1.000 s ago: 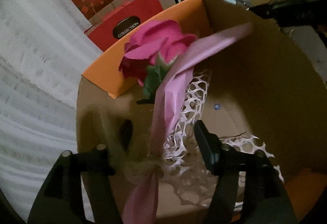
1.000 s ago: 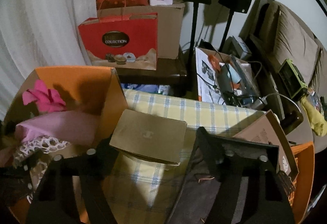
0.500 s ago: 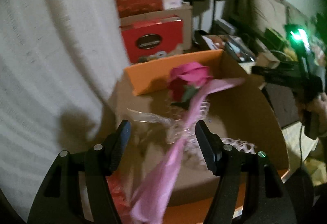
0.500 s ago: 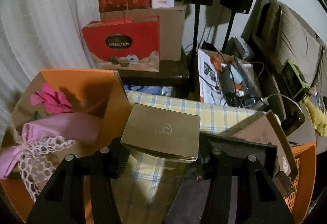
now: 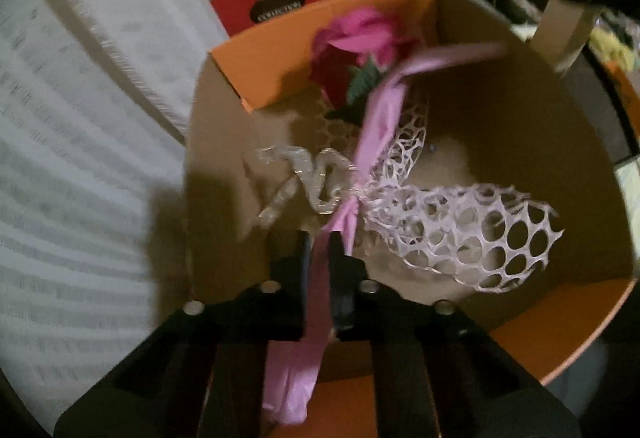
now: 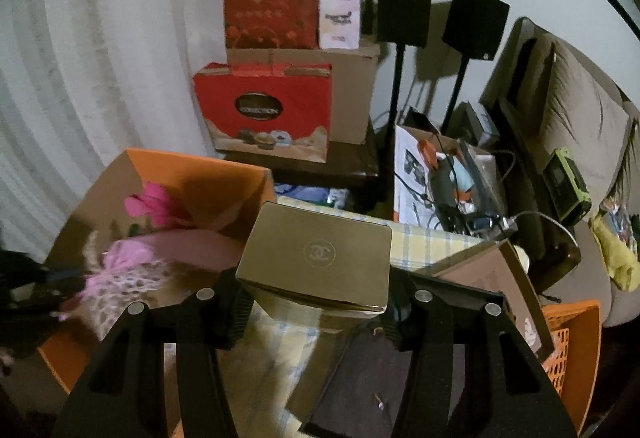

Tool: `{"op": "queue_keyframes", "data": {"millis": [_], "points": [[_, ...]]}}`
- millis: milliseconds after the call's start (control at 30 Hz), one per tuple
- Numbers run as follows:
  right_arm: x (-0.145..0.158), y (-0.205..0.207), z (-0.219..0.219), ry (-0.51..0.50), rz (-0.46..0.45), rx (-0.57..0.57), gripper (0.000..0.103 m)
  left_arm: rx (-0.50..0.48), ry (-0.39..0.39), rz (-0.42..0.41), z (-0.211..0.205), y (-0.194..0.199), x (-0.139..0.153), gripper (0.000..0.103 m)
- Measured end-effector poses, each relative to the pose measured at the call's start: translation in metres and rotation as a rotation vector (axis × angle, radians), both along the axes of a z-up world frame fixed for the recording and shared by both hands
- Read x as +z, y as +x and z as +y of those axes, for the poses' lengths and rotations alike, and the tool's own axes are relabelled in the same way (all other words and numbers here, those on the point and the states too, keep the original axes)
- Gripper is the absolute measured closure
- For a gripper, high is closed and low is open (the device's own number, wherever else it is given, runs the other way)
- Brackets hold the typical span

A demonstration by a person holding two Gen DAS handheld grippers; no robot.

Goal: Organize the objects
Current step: 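Lower the pink rose bouquet into the orange cardboard box and open the left gripper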

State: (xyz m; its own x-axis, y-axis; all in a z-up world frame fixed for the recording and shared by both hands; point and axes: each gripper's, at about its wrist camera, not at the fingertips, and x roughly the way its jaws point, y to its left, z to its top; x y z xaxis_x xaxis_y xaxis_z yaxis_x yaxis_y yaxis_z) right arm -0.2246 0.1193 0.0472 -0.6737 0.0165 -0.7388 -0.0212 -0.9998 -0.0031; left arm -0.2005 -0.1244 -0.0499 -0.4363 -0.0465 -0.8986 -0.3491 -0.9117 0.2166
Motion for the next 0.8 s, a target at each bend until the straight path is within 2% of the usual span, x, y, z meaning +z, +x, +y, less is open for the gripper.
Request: {"op": "queue_keyframes", "data": {"millis": [200,367,467,533,667,800], "points": [[0.022,0.011,-0.012,-0.05,0.01,0.053,0.05,-0.036,-0.122,-0.072,0.022,-0.006,-0.026,0.101],[0.037,0.018,-0.025,-0.067,0.014,0.099,0.05,-0.04,-0.15,-0.074,0.026,-0.008,-0.022,0.1],[0.042,0.024,-0.031,-0.065,0.018,0.116,0.05,0.014,-0.052,-0.069,0.014,-0.013,-0.006,0.087],[0.043,0.027,-0.034,-0.064,0.019,0.126,0.05,0.046,0.046,-0.044,0.005,-0.017,0.011,0.072],[0.044,0.03,-0.038,-0.06,0.013,0.14,0.05,0.111,0.159,0.034,-0.004,-0.026,0.036,0.071],[0.045,0.03,-0.04,-0.059,0.013,0.146,0.05,0.168,0.19,0.072,-0.003,-0.049,0.038,0.071]]}}
